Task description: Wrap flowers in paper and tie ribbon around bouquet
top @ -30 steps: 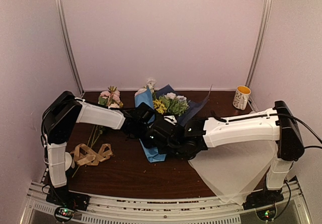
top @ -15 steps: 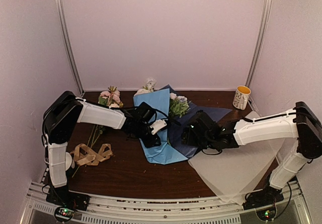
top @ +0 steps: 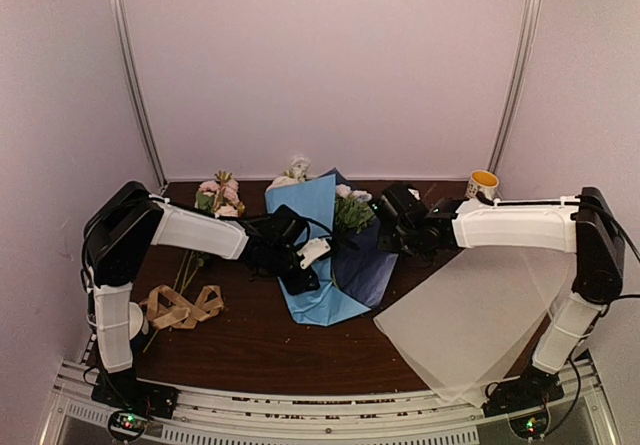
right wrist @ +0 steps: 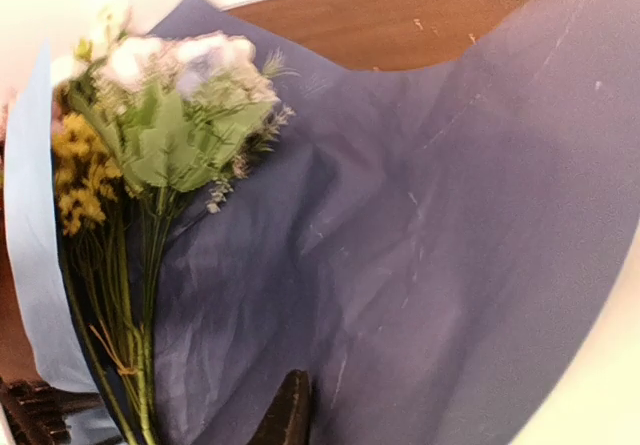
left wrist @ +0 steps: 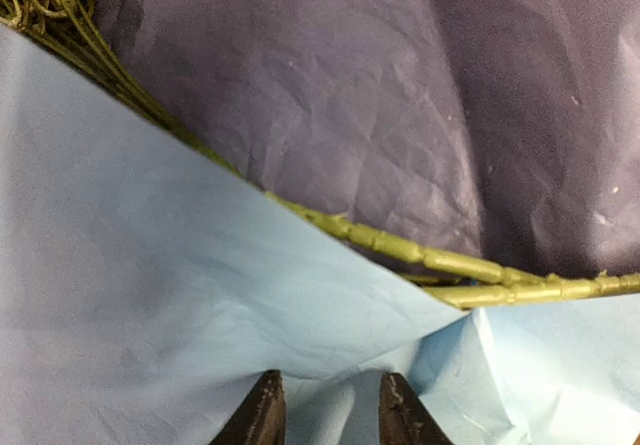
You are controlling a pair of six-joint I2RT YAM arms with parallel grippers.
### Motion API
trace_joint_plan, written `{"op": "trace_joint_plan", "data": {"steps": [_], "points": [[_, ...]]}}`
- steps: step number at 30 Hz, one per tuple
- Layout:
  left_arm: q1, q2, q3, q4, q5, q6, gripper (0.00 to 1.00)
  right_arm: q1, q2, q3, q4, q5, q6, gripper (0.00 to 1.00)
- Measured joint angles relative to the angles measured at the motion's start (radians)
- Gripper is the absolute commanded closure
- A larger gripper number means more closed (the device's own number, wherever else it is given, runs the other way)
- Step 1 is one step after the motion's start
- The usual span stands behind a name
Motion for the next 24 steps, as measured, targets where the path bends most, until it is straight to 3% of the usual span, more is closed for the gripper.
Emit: {"op": "trace_joint_plan", "data": {"steps": [5,9,16,24], "points": [[-0.002,0.001,0.003,-0.003,0.002,0.0,0.64,0.063,0.098,0.174,-0.071,0.069,-0.131,1.0],[-0.002,0.001,0.003,-0.002,0.009,0.0,0.61,0.149,0.115,0.219,0.005,0.026,-0.312,1.0],[0.009,-0.008,-0.039,0.067,0.066,-0.004,0.57,0.132,0.124,0.215,0.224,-0.239,-0.419,1.0],[0.012,-0.041,-0.123,0.165,0.097,-0.003,0.54,0.023,0.256,0.215,0.405,-0.527,-0.358,1.0]]}}
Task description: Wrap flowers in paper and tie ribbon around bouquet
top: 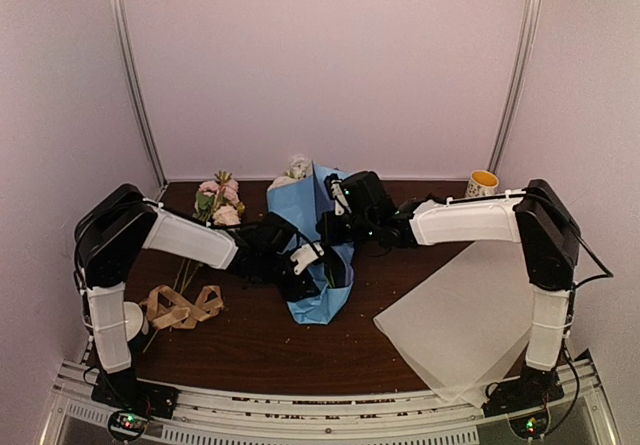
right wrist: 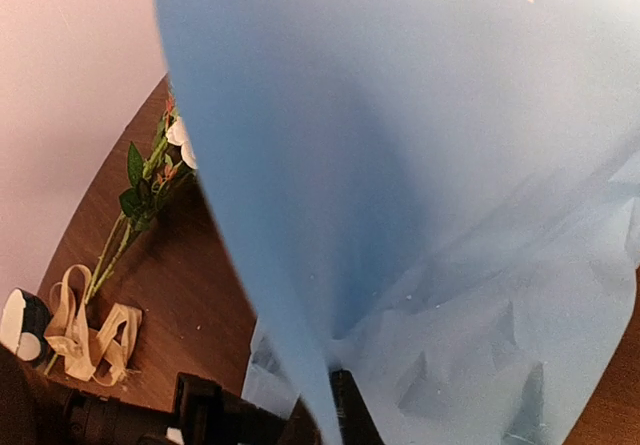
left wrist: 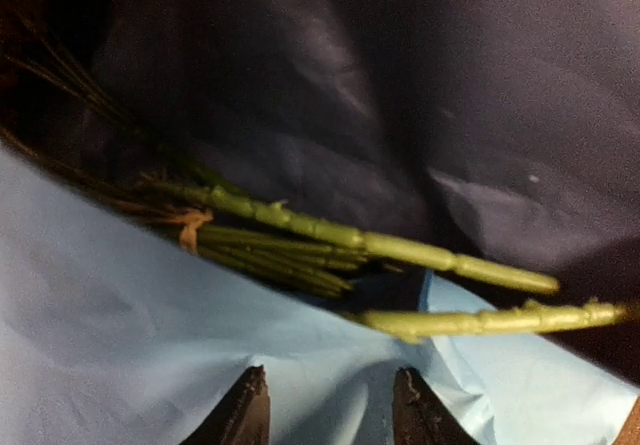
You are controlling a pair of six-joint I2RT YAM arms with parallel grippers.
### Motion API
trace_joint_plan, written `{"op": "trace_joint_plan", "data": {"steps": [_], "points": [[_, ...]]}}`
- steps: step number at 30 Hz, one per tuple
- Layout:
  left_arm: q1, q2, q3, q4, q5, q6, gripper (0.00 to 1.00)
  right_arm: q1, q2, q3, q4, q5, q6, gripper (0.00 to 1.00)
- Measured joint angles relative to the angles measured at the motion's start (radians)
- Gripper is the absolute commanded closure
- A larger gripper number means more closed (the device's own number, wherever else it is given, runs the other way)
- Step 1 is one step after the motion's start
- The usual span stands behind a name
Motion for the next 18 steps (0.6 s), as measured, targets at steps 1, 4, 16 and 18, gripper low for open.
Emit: {"op": "trace_joint_plan", "data": {"steps": [1,4,16,18], "points": [[0.0,-0.008,-0.014,0.01,0.002,0.001,0.54,-0.012,0.019,0.0,0.025,-0.032,0.014,1.0],[-0.001,-0.047,-0.073,0.03,0.021,0.001,0.52,-0.037,0.061,0.013,0.064,-0.106,0.047,1.0],[-0.003,-0.073,-0.103,0.021,0.078,0.01,0.51,-0.047,0.203,0.159,0.0,-0.208,0.074,1.0],[-0.003,-0.079,-0.106,0.014,0.093,0.009,0.51,-0.047,0.217,0.176,-0.03,-0.205,0.078,1.0]]}}
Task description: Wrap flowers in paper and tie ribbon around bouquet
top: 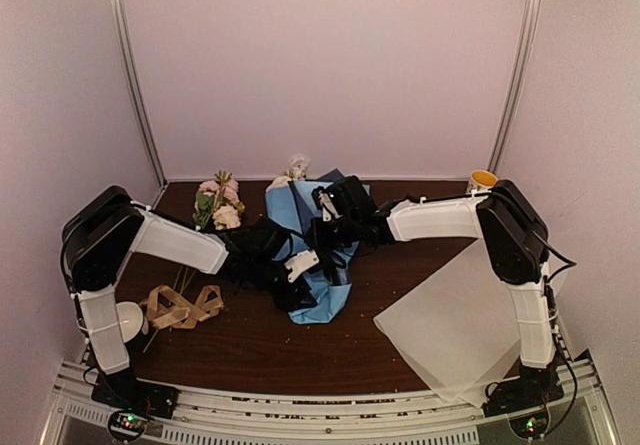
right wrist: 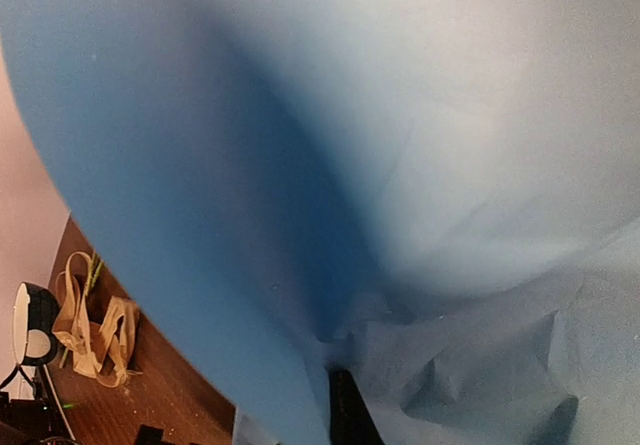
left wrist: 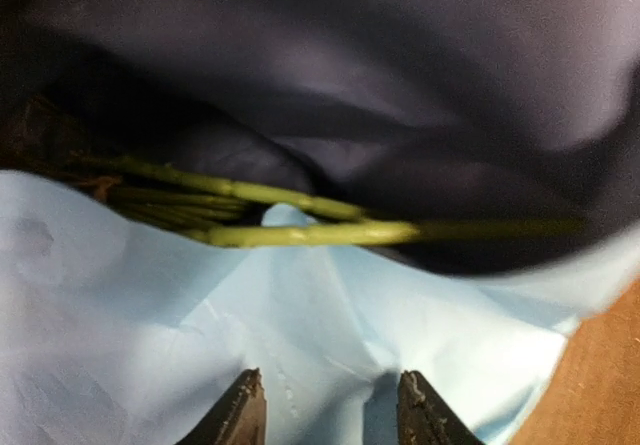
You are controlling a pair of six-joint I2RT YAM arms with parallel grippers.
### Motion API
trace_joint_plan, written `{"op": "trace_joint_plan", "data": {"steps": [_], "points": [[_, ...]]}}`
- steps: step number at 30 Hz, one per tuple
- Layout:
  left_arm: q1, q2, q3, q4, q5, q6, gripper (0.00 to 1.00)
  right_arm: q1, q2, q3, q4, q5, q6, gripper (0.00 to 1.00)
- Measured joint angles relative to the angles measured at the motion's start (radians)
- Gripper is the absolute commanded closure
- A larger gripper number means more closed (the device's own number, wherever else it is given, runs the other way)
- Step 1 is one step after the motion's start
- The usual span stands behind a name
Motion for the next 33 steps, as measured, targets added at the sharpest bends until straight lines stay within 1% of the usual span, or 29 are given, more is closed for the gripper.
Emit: {"op": "trace_joint_plan", "data": {"steps": [4,6,9,11,14,17,21,23,27,31,33], "points": [[0.004,-0.068,-0.019,-0.011,0.061,-0.007,0.51,0.002,0.034,0.029,-0.06,0.009,0.006,1.0],[0.029,-0.131,-0.034,0.018,0.13,-0.035,0.51,0.002,0.044,0.031,-0.1,0.02,0.006,1.0],[0.115,-0.213,-0.069,0.104,0.231,-0.12,0.53,0.006,0.048,0.034,-0.156,0.029,0.006,1.0],[0.192,-0.233,-0.075,0.158,0.257,-0.187,0.55,0.007,0.048,0.038,-0.169,0.029,0.006,1.0],[0.277,-0.189,-0.036,0.16,0.237,-0.254,0.59,0.009,0.051,0.054,-0.195,0.028,0.006,1.0],[0.308,-0.074,0.051,0.114,0.194,-0.301,0.58,0.013,0.051,0.063,-0.211,0.028,0.006,1.0],[0.311,0.023,0.078,0.082,0.159,-0.348,0.58,0.016,0.051,0.064,-0.22,0.033,0.006,1.0],[0.31,0.072,0.114,0.042,0.145,-0.361,0.58,0.019,0.049,0.064,-0.222,0.042,0.006,1.0],[0.31,0.137,0.181,0.016,0.14,-0.373,0.58,0.037,0.023,0.061,-0.223,0.074,0.0,1.0],[0.31,0.166,0.211,0.008,0.142,-0.38,0.58,0.061,-0.082,-0.004,-0.175,0.113,-0.003,1.0],[0.31,0.171,0.217,0.004,0.145,-0.383,0.57,0.077,-0.15,-0.048,-0.124,0.129,-0.003,1.0]]}}
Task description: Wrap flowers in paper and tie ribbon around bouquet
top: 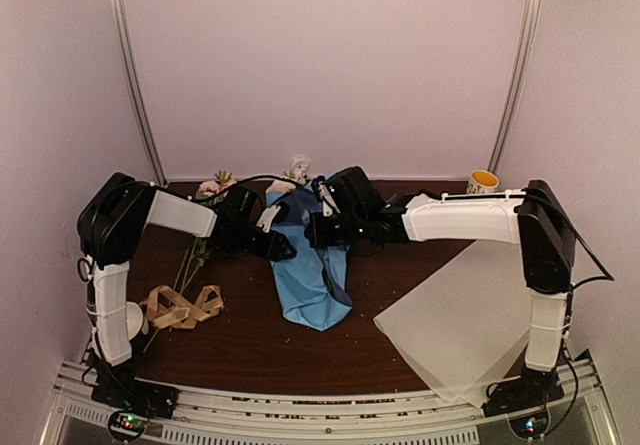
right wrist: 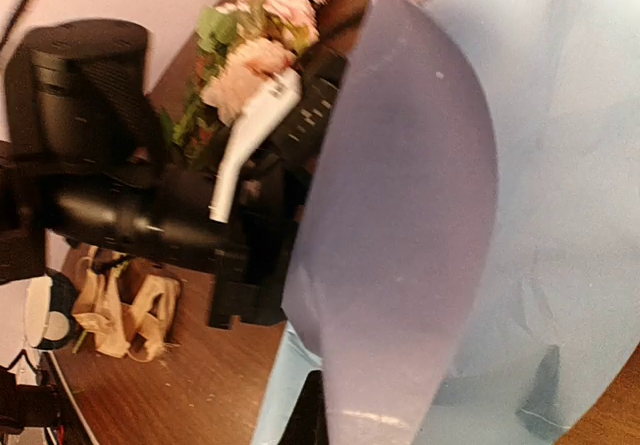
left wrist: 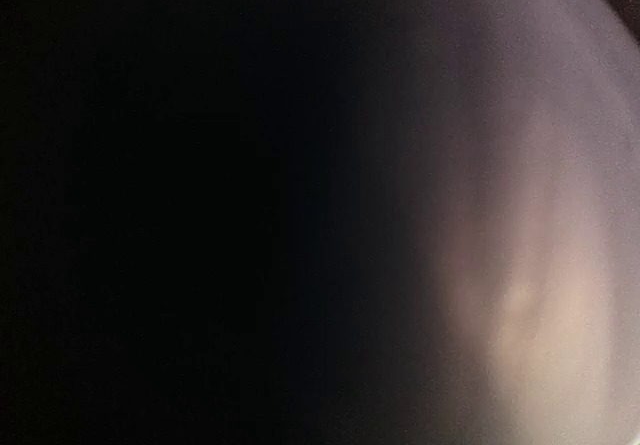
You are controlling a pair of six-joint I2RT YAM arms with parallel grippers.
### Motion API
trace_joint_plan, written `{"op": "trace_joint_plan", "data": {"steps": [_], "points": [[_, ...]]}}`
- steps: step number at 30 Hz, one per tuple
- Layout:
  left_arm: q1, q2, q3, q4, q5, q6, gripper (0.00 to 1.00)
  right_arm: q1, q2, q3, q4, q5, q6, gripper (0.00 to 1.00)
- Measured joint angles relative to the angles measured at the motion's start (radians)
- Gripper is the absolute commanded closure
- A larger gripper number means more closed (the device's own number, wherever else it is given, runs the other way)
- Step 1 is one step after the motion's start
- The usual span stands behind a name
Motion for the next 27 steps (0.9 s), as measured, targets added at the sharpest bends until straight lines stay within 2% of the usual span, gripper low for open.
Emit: {"op": "trace_joint_plan", "data": {"steps": [5,11,19,27], "points": [[0.0,0.002,0.0,0.0,0.006,-0.006,0.57,0.035,-0.066,-0.027,0.117,0.007,-0.003,1.0],[0.0,0.01,0.001,0.018,0.024,-0.019,0.55,0.077,0.018,0.003,0.147,-0.001,-0.003,0.99],[0.009,0.012,0.0,0.037,0.056,-0.028,0.5,0.106,0.183,0.113,0.032,0.0,0.004,0.98],[0.081,-0.086,-0.002,0.009,0.062,-0.045,0.44,0.106,0.223,0.125,-0.046,-0.004,0.026,0.97]]}}
